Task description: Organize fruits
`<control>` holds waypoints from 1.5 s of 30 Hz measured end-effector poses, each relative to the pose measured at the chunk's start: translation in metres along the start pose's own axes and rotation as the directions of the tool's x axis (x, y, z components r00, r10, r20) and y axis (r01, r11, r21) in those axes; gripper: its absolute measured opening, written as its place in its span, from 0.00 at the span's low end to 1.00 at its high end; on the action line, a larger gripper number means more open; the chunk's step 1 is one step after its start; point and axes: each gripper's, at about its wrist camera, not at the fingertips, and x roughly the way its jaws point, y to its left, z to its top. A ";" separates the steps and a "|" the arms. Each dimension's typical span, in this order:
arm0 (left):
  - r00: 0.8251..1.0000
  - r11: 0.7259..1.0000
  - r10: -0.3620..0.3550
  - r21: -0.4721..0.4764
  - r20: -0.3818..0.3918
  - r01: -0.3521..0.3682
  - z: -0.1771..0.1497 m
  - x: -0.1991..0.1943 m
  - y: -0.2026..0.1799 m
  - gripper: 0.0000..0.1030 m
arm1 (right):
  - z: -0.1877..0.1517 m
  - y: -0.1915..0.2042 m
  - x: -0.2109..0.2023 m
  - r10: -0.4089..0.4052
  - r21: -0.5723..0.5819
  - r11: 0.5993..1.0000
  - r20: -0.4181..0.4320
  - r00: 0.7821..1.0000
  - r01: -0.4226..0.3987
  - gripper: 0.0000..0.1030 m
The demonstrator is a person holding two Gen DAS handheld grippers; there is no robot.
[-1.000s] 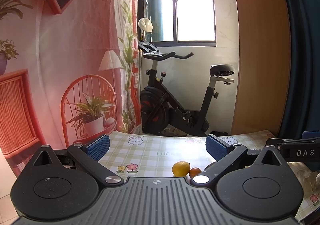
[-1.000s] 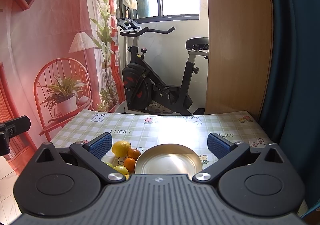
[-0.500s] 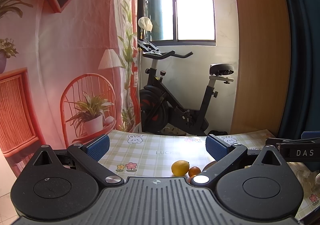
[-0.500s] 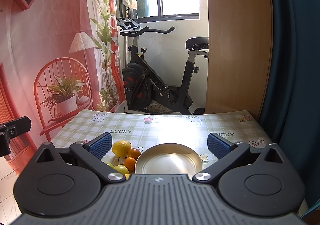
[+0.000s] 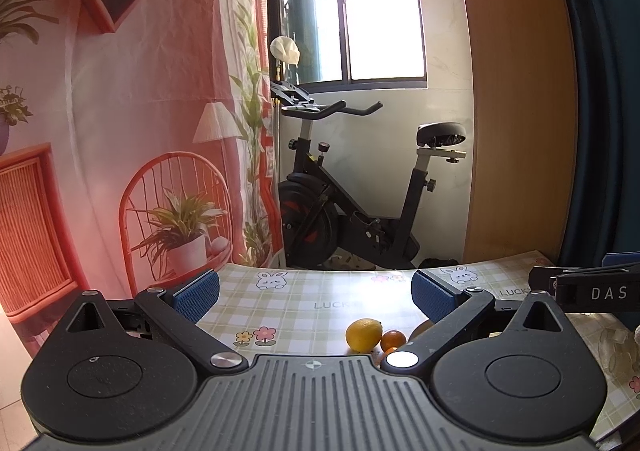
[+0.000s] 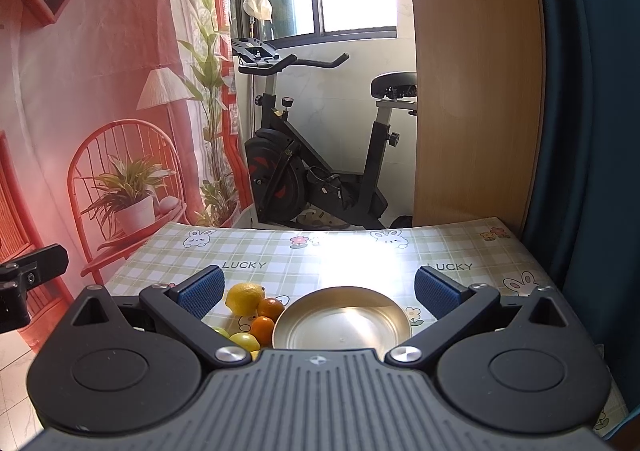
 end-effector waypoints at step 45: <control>0.962 0.997 -0.048 -0.067 -0.268 0.031 -0.108 0.143 0.044 0.79 | -0.108 0.019 0.132 0.233 -0.029 0.972 -0.061 0.971 -0.235 1.00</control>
